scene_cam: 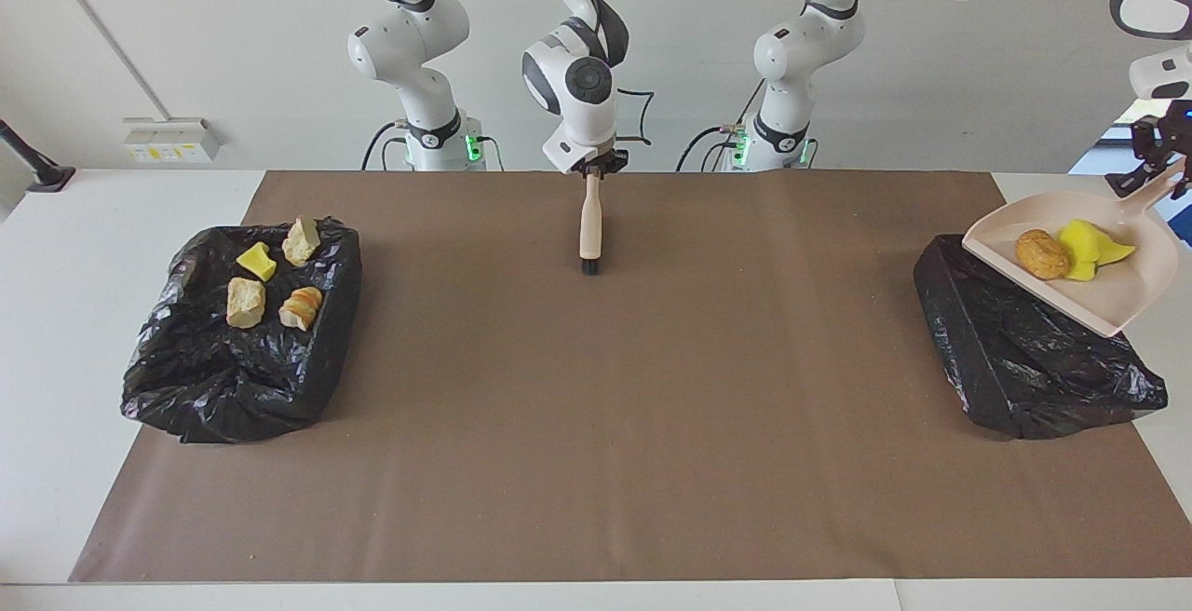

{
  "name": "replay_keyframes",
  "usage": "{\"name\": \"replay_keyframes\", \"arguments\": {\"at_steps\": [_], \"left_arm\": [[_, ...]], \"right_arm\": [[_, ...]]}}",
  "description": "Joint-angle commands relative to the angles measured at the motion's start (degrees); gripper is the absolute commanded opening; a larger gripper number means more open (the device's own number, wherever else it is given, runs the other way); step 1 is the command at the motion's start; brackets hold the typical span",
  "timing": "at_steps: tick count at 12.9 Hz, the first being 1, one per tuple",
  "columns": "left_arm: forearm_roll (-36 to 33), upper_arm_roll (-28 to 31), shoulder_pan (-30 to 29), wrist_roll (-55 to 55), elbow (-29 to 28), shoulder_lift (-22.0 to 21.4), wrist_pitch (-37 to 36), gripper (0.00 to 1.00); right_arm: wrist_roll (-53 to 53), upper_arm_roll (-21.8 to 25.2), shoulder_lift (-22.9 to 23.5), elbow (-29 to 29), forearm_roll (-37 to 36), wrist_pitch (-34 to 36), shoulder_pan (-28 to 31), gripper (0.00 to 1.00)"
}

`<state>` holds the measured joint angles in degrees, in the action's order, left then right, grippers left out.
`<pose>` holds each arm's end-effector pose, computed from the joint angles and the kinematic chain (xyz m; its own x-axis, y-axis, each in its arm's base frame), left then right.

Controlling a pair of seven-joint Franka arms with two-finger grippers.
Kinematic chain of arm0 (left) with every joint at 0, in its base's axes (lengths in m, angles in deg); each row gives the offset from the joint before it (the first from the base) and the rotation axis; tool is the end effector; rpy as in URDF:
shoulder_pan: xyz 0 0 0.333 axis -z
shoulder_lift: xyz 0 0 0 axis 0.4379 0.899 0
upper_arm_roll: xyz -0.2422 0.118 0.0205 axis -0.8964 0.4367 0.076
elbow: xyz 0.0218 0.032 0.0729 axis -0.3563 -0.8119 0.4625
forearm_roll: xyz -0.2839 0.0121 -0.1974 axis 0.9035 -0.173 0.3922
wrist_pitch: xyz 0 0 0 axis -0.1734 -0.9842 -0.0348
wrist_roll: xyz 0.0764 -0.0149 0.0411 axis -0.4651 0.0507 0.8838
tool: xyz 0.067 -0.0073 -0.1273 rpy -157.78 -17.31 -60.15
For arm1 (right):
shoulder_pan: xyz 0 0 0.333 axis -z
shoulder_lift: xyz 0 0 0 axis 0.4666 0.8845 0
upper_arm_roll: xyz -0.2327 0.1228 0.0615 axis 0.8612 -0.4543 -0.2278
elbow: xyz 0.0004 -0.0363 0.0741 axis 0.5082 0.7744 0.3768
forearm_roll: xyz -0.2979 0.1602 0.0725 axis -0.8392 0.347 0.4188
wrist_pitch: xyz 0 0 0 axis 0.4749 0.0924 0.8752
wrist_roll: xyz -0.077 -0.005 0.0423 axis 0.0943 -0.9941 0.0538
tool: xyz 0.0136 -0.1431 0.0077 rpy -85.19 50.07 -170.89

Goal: Sweep and dump trash in bin

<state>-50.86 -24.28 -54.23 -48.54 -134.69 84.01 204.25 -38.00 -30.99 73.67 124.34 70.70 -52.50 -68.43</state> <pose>0.4526 0.3100 0.5093 0.3659 -0.8700 -0.3304 -0.9237 -0.2963 -0.2429 0.2535 0.3341 0.2759 0.9245 -0.0743 -0.3739 -0.0814 -0.9967 -0.0031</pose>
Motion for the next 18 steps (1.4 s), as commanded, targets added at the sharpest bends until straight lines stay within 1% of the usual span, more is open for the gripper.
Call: {"name": "replay_keyframes", "arguments": {"at_steps": [1, 3, 5, 8, 9, 10, 12, 14, 15, 17, 18], "left_arm": [[-13.2, -0.8, 0.9, 3.2, 3.7, 3.7, 1.5, 0.00], [-20.7, -0.8, 1.7, 8.2, 2.6, 4.1, 1.4, 0.00], [-29.1, -0.7, 4.2, 11.9, 1.3, 3.7, 0.4, 0.00], [-36.1, -0.7, 5.5, 15.1, 1.4, 3.5, -1.5, 0.00], [-37.0, -0.7, 5.5, 16.0, 1.5, 3.5, -1.9, 0.00], [-38.9, -0.7, 5.5, 17.1, 1.6, 3.6, -2.9, 0.00], [-41.8, -1.0, 5.8, 19.0, 2.1, 3.8, -4.7, 0.00], [-45.8, -1.1, 7.4, 19.4, 3.1, 3.7, -6.8, 0.00], [-46.2, -1.3, 7.9, 19.3, 3.7, 3.5, -8.4, 0.00], [-46.2, -1.3, 11.4, 18.8, 5.9, 3.0, -14.0, 0.00], [-45.2, -1.4, 12.9, 18.8, 6.8, 2.1, -16.8, 0.00]], "right_arm": [[-1.8, 0.2, -1.6, 0.1, -1.1, -0.8, 0.4, 1.00], [-1.8, 0.7, -3.5, -1.2, -3.3, 0.7, 1.3, 1.00], [-1.8, 0.7, -5.3, -3.6, -6.7, 2.8, 3.9, 1.00], [-1.8, 0.7, -7.2, -8.7, -11.0, 7.7, 8.7, 1.00], [-1.8, 0.7, -7.2, -10.8, -12.8, 8.4, 9.8, 1.00], [-2.0, 0.8, -7.2, -13.0, -14.1, 8.6, 12.3, 1.00], [-4.7, 0.7, -7.0, -18.5, -15.4, 10.3, 21.0, 1.00], [-12.1, 0.6, -6.1, -23.7, -15.6, 13.5, 28.9, 1.00], [-14.8, 0.7, -5.9, -25.3, -16.5, 14.6, 31.6, 1.00], [-17.9, 0.5, -5.4, -28.9, -20.3, 16.7, 35.1, 1.00], [-18.9, 0.6, -4.8, -30.5, -21.6, 18.7, 35.3, 1.00]]}}
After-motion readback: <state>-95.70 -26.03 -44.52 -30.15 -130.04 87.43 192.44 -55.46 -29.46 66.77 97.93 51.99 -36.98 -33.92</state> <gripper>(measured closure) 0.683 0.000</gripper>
